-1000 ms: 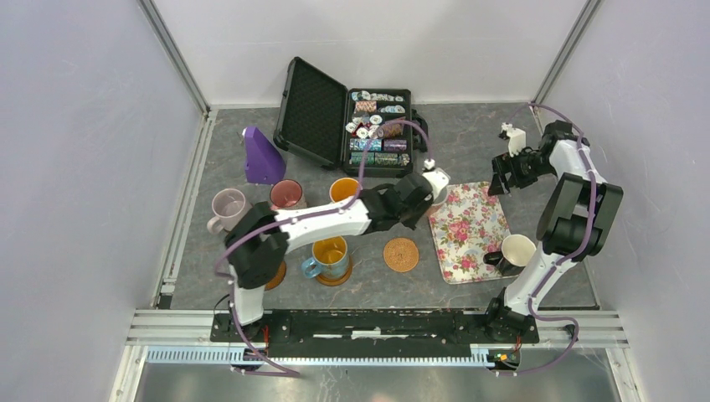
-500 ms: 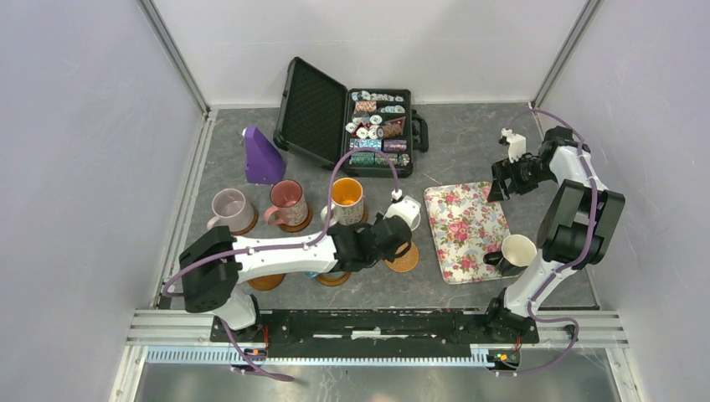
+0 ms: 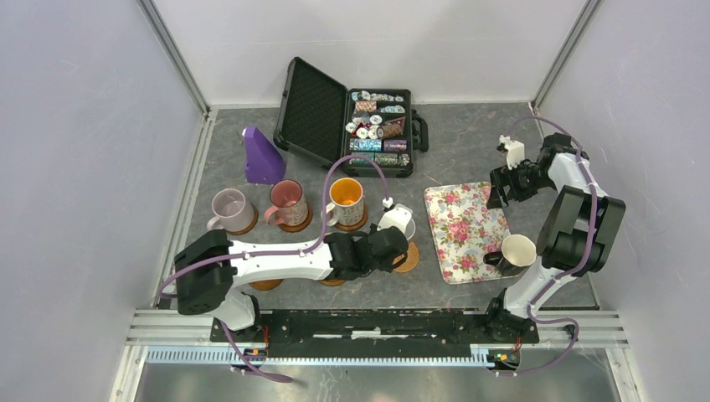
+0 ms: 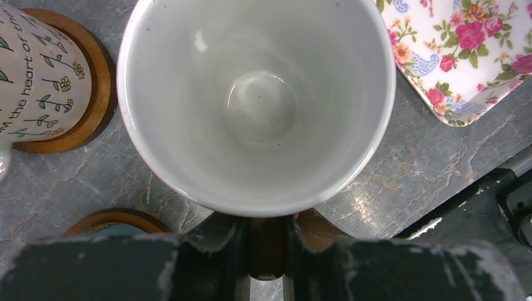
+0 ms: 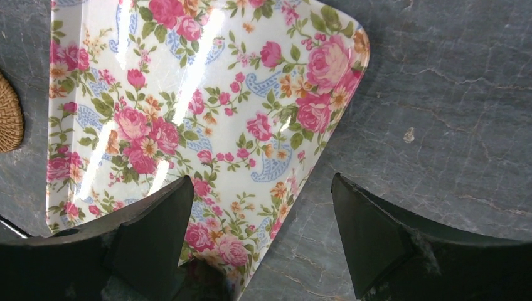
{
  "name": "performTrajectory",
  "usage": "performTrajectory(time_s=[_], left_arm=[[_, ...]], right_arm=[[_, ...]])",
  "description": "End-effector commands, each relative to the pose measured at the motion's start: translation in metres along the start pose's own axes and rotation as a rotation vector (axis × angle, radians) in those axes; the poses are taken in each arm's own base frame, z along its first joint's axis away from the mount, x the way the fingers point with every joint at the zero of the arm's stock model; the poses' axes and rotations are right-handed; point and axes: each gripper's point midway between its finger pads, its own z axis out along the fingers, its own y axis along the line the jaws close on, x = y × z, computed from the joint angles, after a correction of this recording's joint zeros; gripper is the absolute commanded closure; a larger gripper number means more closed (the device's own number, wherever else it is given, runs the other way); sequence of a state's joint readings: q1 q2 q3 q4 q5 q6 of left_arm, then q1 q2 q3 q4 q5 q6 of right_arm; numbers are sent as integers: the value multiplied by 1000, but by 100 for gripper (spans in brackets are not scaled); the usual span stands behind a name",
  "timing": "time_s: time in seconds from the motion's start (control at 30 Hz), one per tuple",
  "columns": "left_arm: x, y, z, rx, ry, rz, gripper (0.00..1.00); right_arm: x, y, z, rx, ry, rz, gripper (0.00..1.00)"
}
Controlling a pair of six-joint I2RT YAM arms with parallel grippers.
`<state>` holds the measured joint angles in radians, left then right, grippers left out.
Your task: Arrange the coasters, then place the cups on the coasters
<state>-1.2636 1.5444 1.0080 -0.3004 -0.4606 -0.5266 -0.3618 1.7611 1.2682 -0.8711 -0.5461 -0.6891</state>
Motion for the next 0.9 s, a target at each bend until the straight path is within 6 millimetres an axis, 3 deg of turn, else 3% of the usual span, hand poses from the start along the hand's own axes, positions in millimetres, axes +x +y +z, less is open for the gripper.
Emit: performTrajectory(time_s=[0.0,0.53,0.7,0.87], left_arm=[[-28,-20,0,55,-96,-134,98],[-11,-33,16,57,-33,-138,95],[-8,-35,18,62,-22,-138,80],[-4,-39,21,80,-5,-135,71]], right_arm=[[-3,0,-6,28,-23,-40,12],[5,1,-3,21,-7,-59,12],[8,3,-1,17,-4,-63,12],[8,3,-3,21,-5,-71,12]])
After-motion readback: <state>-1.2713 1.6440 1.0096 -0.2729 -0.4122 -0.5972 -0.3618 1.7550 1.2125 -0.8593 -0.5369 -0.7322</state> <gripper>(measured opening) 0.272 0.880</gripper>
